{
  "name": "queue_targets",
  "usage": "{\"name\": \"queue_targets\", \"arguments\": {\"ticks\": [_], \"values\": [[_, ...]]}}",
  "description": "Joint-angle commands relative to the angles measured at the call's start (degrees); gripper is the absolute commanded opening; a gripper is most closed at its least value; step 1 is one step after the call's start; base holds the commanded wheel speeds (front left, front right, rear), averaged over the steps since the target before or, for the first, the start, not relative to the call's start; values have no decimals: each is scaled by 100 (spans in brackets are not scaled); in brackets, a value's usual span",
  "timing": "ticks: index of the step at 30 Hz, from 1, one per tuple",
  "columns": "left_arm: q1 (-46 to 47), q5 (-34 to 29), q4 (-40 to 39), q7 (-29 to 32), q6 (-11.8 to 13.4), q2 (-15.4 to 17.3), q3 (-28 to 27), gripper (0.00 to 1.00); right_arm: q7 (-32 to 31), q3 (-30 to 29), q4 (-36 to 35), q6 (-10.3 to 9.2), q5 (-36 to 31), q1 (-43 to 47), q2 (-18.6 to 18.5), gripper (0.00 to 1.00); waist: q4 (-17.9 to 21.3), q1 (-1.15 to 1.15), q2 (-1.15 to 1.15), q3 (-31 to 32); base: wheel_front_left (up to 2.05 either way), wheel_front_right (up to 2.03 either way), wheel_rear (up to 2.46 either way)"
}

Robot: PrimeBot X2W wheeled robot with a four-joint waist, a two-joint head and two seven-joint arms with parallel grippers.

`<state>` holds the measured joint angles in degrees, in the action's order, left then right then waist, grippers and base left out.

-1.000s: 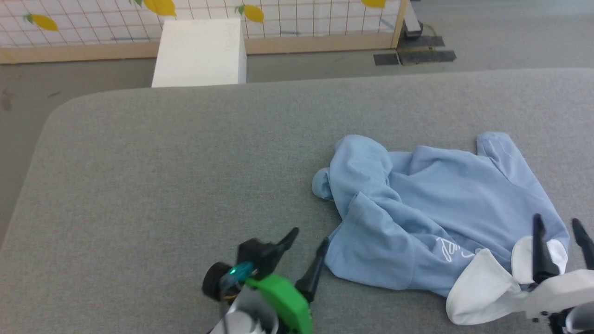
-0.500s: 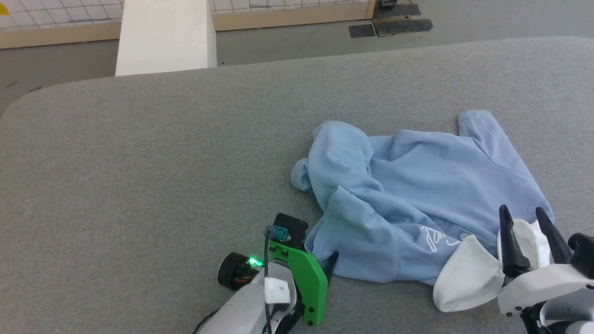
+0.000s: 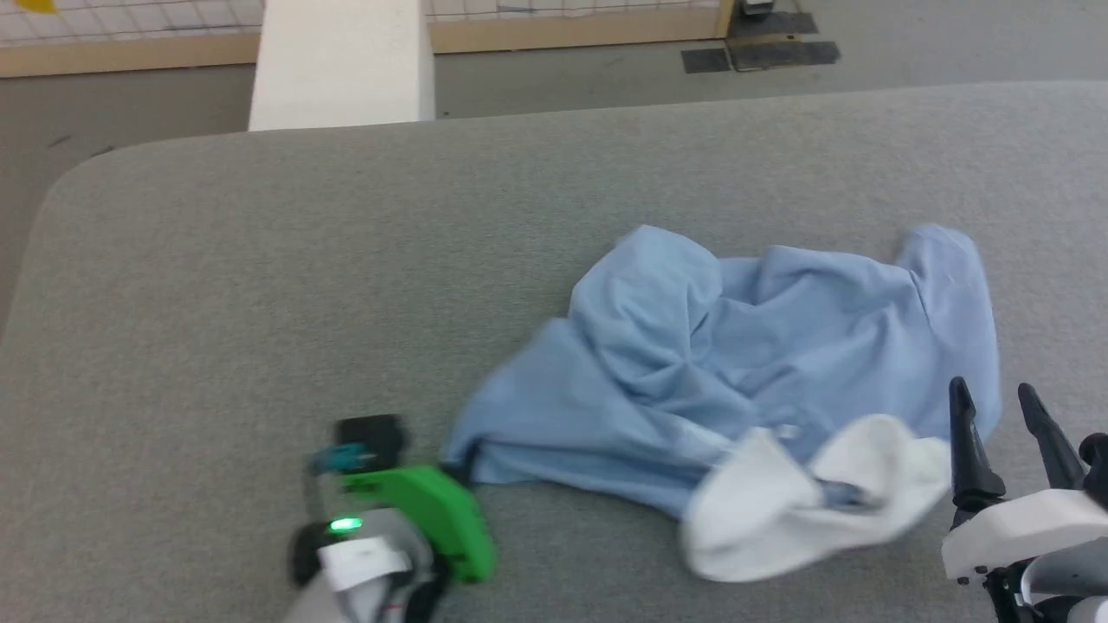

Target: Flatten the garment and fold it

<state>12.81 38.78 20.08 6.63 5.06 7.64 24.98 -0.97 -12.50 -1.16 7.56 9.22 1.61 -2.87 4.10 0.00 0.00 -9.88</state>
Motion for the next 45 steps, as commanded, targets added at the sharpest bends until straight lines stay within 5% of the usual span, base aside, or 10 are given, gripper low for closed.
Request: {"name": "queue_targets", "arguments": {"ticks": [1, 6, 12, 29, 30, 31, 33, 34, 40, 45], "values": [[-180, 79, -141, -95, 150, 245, -214, 0, 29, -13, -54, -8, 9, -64, -1, 100, -221, 0, 0, 70, 0, 0, 0], [-712, 220, -764, -319, 625, 738, -906, 0, -57, -133, -95, -8, -4, -43, -1, 100, -560, 0, 0, 138, 0, 0, 0], [-1060, 282, -1051, -517, 871, 851, -1209, 0, -545, -624, 132, -8, -164, -215, -1, 100, -807, 0, 0, 146, 0, 0, 0], [-935, 295, -1066, -587, 755, 743, -1035, 0, -3211, -1114, 2483, -8, -654, -1852, -1, 100, -872, 0, 0, -63, 0, 0, 0], [-933, 297, -1066, -585, 749, 744, -1028, 0, -3317, -1080, 2539, -8, -640, -1868, -1, 90, -867, 0, 0, -65, 0, 0, 0], [-931, 300, -1066, -587, 743, 748, -1025, 0, -3433, -1035, 2588, -8, -622, -1885, -1, 48, -860, 0, 0, -65, 0, 0, 0], [-933, 301, -1063, -586, 730, 762, -1015, 0, -3521, -925, 2603, -8, -586, -1912, -1, 9, -840, 0, 0, -57, 0, 0, 0], [-937, 297, -1061, -591, 724, 769, -1010, 0, -3515, -882, 2584, -8, -578, -1913, -1, 0, -830, 0, 0, -42, 0, 0, 0], [-925, 381, -1215, -657, 614, 778, -1041, 0, -3245, -717, 2018, -8, -498, -1739, -1, 0, -758, 0, 0, 85, 0, 0, 0], [-752, 842, -1770, -621, 189, 812, -1254, 0, -3334, -344, 1010, -8, -295, -1502, -92, 0, -621, 0, 0, 163, 0, 0, 0]]}}
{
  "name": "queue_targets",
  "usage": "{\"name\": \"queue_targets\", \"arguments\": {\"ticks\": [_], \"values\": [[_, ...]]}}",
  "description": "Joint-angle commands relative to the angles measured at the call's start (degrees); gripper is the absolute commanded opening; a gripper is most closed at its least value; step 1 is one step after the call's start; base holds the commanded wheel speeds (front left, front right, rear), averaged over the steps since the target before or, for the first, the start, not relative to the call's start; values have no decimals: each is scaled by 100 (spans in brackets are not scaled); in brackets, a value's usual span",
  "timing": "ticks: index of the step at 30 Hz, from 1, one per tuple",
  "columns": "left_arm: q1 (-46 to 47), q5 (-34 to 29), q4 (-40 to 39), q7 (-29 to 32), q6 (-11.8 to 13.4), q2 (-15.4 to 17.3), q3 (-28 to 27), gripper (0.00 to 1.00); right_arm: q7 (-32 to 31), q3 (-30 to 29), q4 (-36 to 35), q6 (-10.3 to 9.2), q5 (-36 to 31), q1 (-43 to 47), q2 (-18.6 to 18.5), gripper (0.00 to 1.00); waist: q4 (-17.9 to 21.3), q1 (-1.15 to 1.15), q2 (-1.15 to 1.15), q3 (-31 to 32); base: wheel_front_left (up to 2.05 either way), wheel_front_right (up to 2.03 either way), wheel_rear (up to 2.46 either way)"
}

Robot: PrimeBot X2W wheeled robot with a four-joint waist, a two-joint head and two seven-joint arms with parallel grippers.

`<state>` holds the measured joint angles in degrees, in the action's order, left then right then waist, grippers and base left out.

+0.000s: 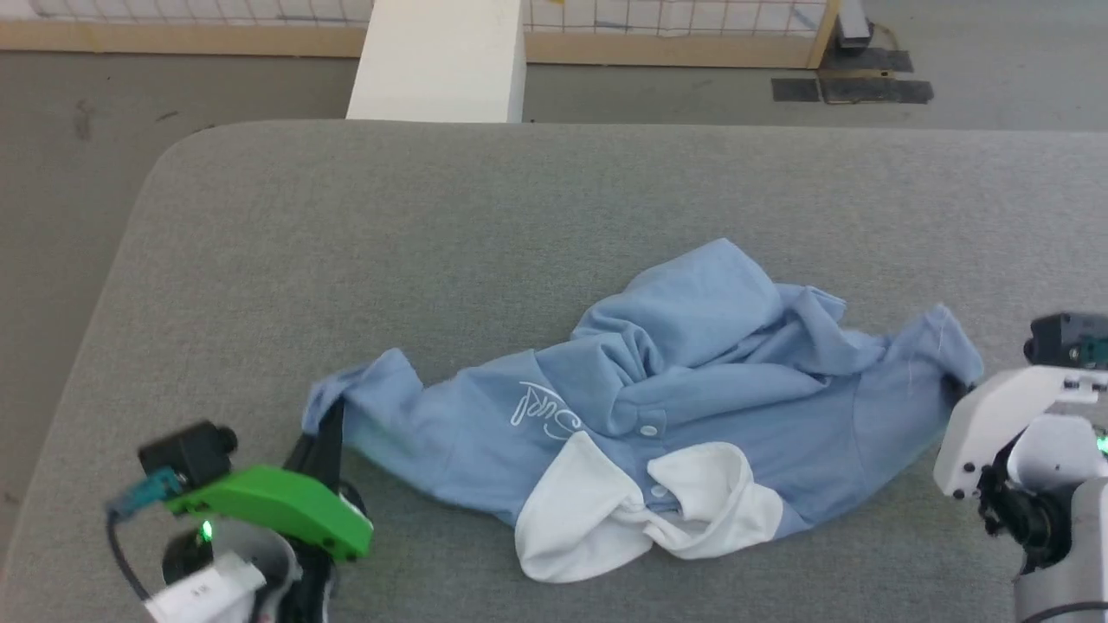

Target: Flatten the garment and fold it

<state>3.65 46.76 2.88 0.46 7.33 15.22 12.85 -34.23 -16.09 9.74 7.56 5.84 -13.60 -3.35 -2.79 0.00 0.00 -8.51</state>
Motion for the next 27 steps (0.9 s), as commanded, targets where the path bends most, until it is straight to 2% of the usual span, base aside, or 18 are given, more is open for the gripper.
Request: {"name": "queue_targets", "arguments": {"ticks": [1, 6, 11, 14, 20, 27], "values": [[224, 79, -166, 37, -93, 120, -78, 0, -67, 113, -288, -8, 60, 24, -117, 0, 108, 0, 0, 21, 0, 0, 0], [864, 326, -808, 484, -304, 486, -265, 0, -372, 673, -1194, -8, 210, -323, -703, 0, 313, 0, 0, -154, 0, 0, 0], [1971, 542, -1183, 930, -282, 700, -484, 0, -511, 1336, -1449, -8, 381, -1363, -1286, 0, 542, 0, 0, -600, 0, 0, 0], [2960, 480, -1044, 1153, -213, 881, -587, 0, -452, 1656, -1276, -8, 430, -2345, -1499, 0, 647, 0, 0, -1047, 0, 0, 0], [5075, -9, -314, 1277, -67, 1130, -570, 0, 12, 1951, -595, -8, 254, -4469, -1602, 0, 785, 0, 0, -1885, 0, 0, 0], [7151, -763, 486, 814, 94, 1193, -472, 0, 872, 2036, 225, -8, -301, -6511, -1533, 0, 855, 0, 0, -2478, 0, 0, 0]]}}
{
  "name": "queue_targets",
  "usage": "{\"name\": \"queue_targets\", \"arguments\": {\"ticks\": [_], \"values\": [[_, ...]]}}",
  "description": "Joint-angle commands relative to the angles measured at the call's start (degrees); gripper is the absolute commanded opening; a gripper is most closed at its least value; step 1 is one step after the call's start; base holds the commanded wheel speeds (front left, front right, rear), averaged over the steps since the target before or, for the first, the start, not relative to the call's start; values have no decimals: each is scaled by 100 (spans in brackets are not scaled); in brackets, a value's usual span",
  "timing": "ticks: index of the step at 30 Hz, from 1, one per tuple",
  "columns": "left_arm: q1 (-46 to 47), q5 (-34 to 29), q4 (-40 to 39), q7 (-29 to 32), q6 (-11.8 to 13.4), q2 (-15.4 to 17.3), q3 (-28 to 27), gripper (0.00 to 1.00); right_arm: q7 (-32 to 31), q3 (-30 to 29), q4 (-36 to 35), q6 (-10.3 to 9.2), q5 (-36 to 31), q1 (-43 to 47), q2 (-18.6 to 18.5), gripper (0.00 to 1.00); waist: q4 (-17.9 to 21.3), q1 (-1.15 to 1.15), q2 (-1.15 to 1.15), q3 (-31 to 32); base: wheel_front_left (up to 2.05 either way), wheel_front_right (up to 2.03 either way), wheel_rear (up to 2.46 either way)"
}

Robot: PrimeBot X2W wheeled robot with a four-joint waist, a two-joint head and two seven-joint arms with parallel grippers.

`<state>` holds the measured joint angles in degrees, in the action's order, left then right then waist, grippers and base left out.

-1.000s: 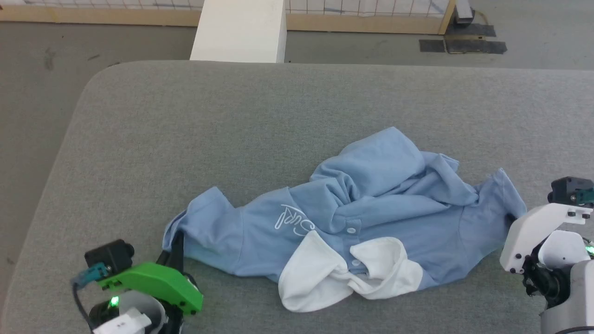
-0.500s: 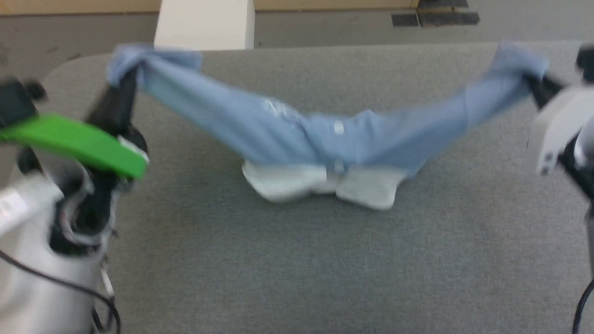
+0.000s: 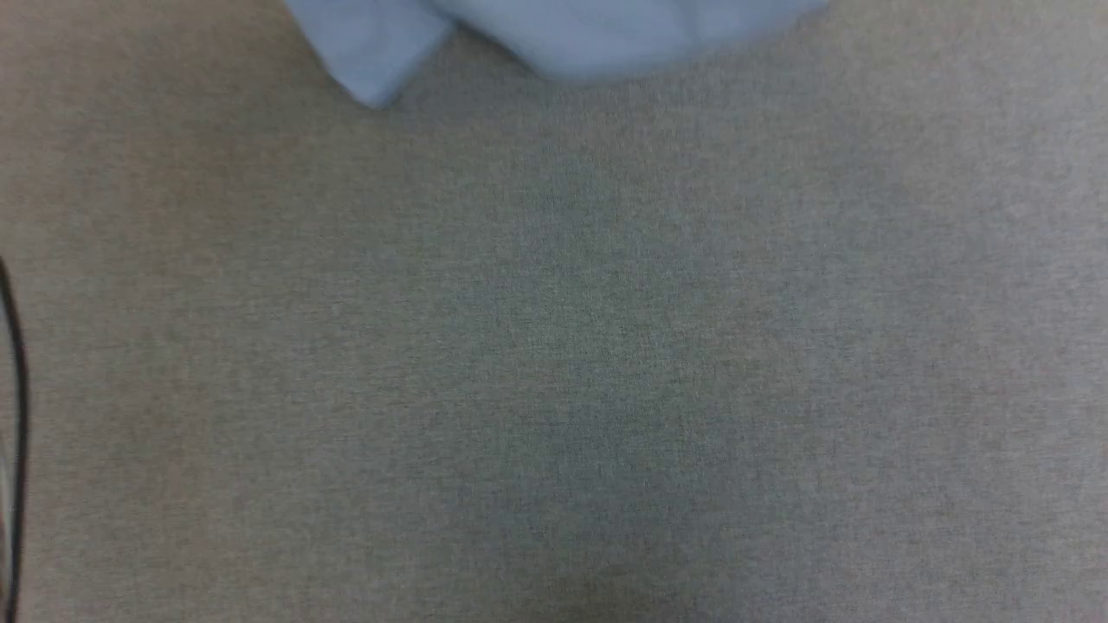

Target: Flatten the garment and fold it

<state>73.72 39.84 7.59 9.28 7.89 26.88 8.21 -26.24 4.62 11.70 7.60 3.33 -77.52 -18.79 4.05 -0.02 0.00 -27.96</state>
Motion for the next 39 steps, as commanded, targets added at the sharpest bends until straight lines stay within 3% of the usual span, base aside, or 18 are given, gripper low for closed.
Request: {"name": "queue_targets", "arguments": {"ticks": [1, 6, 11, 18, 23, 27, 32, 39], "values": [[344, -136, 92, -167, 45, 8, -4, 0, 213, -84, 120, -11, -126, -317, 47, 0, 172, 2, 0, -565, 0, 0, 0], [1181, -327, 535, -723, -20, -94, -32, 0, 805, -326, 582, -11, -496, -1063, 269, 0, 161, 2, 0, -667, 0, 0, 0], [1100, -210, 910, -928, -209, -161, -38, 0, 964, -347, 1034, -11, -520, -1008, 393, 0, 95, 2, 0, -581, 0, 0, 0], [-304, -156, 1308, -698, -625, 70, 296, 0, 923, -144, 1549, -11, -26, 357, 386, 0, -2, 2, 0, -127, 0, 0, 0], [-1724, -57, 1015, -416, -713, 193, 539, 0, 468, 194, 1391, -11, 605, 1599, 127, 0, -143, 2, 0, 415, 0, 0, 0], [-3123, 146, 461, -216, -562, 297, 570, 0, 75, 185, 818, -11, 1074, 2761, -96, 0, -219, 2, 0, 897, 0, 0, 0], [-4829, 387, -406, 132, -245, 371, 681, 0, -412, -333, -206, -11, 1334, 4376, -222, 0, -379, 2, 0, 1355, 0, 0, 0], [-6752, 810, -1301, 555, 282, 446, 674, 0, -950, -1328, -1457, -11, 1248, 6344, 282, 0, -502, 2, 0, 1747, 0, 0, 0]]}}
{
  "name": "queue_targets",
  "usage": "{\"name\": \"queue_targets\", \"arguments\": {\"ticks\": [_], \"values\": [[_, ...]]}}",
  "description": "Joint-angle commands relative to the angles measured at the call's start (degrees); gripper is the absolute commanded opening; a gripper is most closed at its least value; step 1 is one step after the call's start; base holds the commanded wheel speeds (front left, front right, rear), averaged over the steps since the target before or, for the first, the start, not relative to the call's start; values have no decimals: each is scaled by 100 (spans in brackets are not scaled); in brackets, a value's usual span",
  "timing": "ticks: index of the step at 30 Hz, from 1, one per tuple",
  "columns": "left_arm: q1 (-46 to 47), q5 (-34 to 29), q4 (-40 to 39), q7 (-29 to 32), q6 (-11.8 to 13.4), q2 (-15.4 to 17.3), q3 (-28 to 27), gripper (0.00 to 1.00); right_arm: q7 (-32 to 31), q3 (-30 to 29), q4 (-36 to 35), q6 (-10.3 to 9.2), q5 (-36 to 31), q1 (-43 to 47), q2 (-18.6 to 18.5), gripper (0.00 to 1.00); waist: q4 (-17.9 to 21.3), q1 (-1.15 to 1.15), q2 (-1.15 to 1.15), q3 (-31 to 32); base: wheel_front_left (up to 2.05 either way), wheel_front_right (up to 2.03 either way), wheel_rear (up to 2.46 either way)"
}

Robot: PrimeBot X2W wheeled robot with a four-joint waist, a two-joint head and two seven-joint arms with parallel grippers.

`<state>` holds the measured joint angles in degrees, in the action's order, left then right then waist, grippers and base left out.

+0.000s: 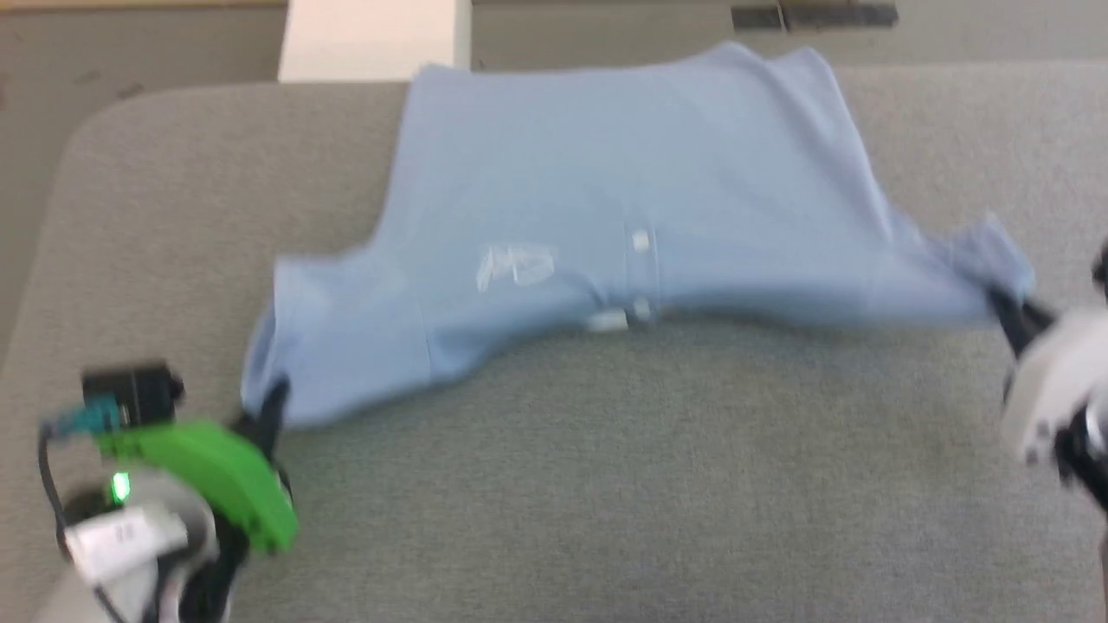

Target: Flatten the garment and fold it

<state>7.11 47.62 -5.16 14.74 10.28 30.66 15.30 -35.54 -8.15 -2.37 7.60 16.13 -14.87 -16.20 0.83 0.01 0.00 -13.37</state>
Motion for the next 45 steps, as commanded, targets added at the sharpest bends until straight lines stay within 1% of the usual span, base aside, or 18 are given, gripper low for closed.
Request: {"name": "queue_targets", "arguments": {"ticks": [1, 6, 8, 11, 14, 17, 20, 24, 27, 28, 31, 36, 39, 42, 45], "values": [[-289, 90, -107, 42, 115, 63, -53, 0, -88, -192, -182, -11, -70, 292, 119, 0, -197, -1, 0, 321, 0, 0, 0], [-1272, 353, -515, 56, 532, -44, -210, 0, -443, -845, -761, -11, -293, 1337, 721, 0, -261, -1, 0, 404, 0, 0, 0], [-1613, 513, -643, 72, 651, -147, -253, 0, -560, -1027, -843, -11, -379, 1661, 924, 0, -273, -1, 0, 426, 0, 0, 0], [-2043, 682, -747, 178, 754, -204, -236, 0, -677, -1243, -839, -11, -459, 2023, 1129, 0, -295, -1, 0, 458, 0, 0, 0], [-2371, 828, -775, 391, 796, -217, -115, 0, -751, -1372, -687, -11, -494, 2276, 1259, 0, -304, -1, 0, 481, 0, 0, 0], [-2523, 873, -748, 486, 825, -221, -39, 0, -703, -1396, -428, -11, -527, 2390, 1307, 0, -308, -1, 0, 480, 0, 0, 0], [-2513, 825, -660, 443, 829, -249, 2, 0, -575, -1367, -30, -11, -508, 2412, 1325, 0, -319, -1, 0, 466, 0, 0, 0], [-2371, 776, -563, 303, 743, -330, 24, 0, -285, -1289, 562, -11, -370, 2305, 1330, 0, -336, -1, 0, 444, 0, 0, 0], [-2270, 763, -534, 201, 664, -381, 21, 0, -90, -1267, 803, -11, -307, 2238, 1330, 98, -366, -1, 0, 441, 0, 0, 0], [-2250, 753, -527, 174, 648, -388, 21, 0, -31, -1271, 826, -11, -286, 2228, 1331, 100, -374, -1, 0, 442, 0, 0, 0], [-2214, 746, -541, 115, 573, -414, 42, 0, 192, -1322, 723, -11, -227, 2197, 1331, 100, -397, -1, 0, 444, 0, 0, 0], [-2168, 697, -617, 31, 502, -417, 64, 0, 827, -1332, 11, -11, -86, 2004, 1331, 100, -435, -1, 0, 435, 0, 0, 0], [-2090, 647, -714, -23, 470, -415, 70, 0, 1344, -1362, -319, -11, -13, 1601, 1332, 100, -475, -1, 0, 368, 0, 0, 0], [-2002, 616, -818, -57, 491, -424, 48, 0, 1766, -1268, -282, -11, -1, 1049, 1243, 100, -525, -1, 0, 272, 0, 0, 0], [-1881, 555, -914, -58, 491, -411, 69, 0, 2071, -1116, 85, -11, -81, 360, 1016, 100, -635, -1, 0, 115, 0, 0, 0]]}}
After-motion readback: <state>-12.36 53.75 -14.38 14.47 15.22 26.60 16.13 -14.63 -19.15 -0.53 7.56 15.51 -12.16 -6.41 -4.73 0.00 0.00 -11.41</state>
